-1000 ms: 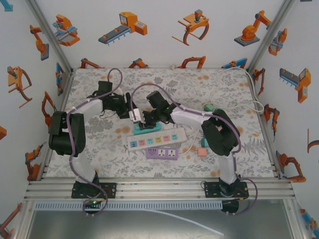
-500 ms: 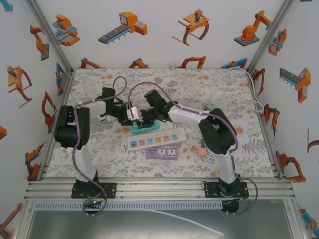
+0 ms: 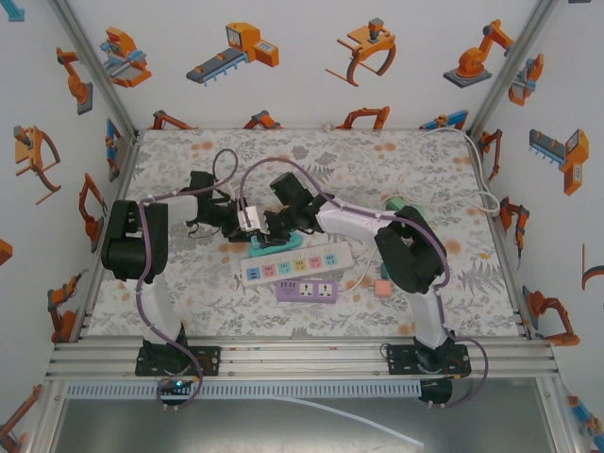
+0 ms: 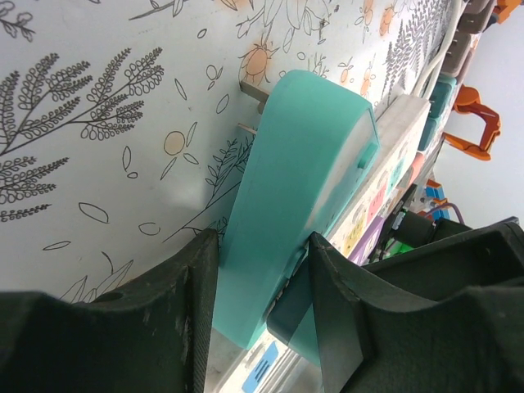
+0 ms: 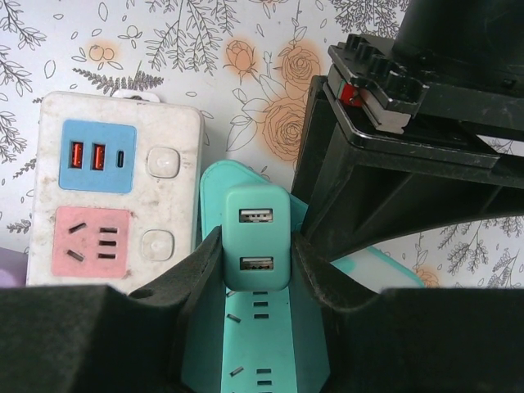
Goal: Pull the plug off the socket
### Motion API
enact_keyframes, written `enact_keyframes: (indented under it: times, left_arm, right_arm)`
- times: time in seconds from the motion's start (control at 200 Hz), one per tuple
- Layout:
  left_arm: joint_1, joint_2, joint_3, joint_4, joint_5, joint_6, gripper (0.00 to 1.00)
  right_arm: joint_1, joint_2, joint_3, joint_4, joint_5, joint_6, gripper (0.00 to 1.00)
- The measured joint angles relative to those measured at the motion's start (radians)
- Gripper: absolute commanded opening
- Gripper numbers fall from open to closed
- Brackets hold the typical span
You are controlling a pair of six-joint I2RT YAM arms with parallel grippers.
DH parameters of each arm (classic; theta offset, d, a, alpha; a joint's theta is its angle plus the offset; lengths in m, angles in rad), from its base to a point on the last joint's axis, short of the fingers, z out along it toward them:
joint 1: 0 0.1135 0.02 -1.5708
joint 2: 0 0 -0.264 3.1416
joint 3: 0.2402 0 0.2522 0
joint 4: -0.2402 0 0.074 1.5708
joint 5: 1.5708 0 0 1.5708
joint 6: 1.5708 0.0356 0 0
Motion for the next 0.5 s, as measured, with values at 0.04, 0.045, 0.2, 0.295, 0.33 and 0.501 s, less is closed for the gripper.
enact_keyframes:
  times: [0.04, 0.045, 0.2, 0.295, 0.33, 0.501]
  left_arm:
    - [0.000, -0.001, -0.002, 0.003, 0.001, 0.000, 0.44]
    - [0.000, -0.001, -0.002, 0.003, 0.001, 0.000, 0.44]
    - [-0.005, -0.003, -0.008, 0.003, 0.007, 0.000, 0.44]
    - [-0.006, -0.003, -0.011, 0.003, 0.013, 0.000, 0.44]
    - [-0.006, -0.003, -0.011, 0.003, 0.014, -0.001, 0.44]
    - [-0.008, -0.004, -0.011, 0.004, 0.018, -0.001, 0.44]
  right_arm:
    - [0.000, -0.005, -0.011, 0.012, 0.000, 0.008, 0.08]
    - [0.000, -0.005, -0.011, 0.012, 0.000, 0.008, 0.08]
    - [-0.001, -0.032, -0.060, 0.056, 0.001, 0.050, 0.08]
    - [-0.005, -0.042, -0.083, 0.089, -0.002, 0.100, 0.05]
    - [-0.009, -0.047, -0.101, 0.122, -0.009, 0.132, 0.04]
    - [-0.023, -0.055, -0.132, 0.176, -0.041, 0.174, 0.02]
